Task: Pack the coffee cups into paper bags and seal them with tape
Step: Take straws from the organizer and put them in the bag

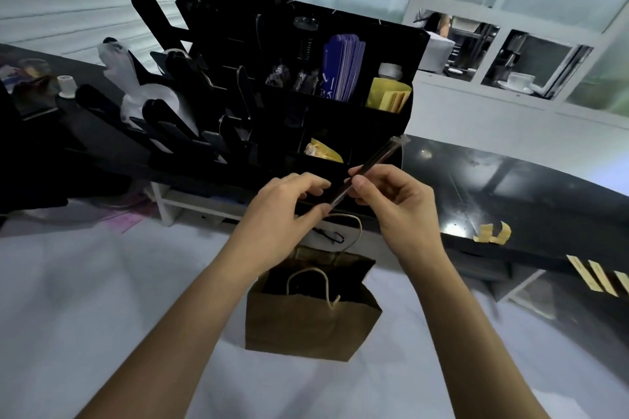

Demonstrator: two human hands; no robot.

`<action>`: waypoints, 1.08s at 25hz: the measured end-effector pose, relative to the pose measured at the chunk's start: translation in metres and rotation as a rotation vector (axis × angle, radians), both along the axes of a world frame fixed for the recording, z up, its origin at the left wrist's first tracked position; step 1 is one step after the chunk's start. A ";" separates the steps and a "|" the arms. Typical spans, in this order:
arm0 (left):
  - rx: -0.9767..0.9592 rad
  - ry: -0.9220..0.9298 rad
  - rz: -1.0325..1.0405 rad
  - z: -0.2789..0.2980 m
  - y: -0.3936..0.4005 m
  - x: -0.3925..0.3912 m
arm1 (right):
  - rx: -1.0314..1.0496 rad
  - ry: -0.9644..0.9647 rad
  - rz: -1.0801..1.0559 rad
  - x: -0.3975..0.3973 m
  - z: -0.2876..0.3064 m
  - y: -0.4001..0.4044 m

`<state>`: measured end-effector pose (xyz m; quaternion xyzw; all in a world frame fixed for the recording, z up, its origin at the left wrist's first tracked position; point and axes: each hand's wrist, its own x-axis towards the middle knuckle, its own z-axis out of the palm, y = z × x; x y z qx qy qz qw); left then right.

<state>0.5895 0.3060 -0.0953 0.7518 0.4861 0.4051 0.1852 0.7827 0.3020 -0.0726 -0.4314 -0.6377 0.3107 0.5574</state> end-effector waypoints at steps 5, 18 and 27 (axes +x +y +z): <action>0.050 0.179 0.112 -0.032 -0.012 -0.024 | -0.035 0.034 -0.023 0.022 -0.012 -0.014; -0.287 0.501 -0.019 -0.091 -0.022 -0.051 | -0.161 -0.234 -0.082 0.019 -0.064 -0.023; -0.440 0.502 -0.140 -0.098 -0.019 -0.054 | -0.025 -0.749 -0.112 0.007 -0.092 -0.013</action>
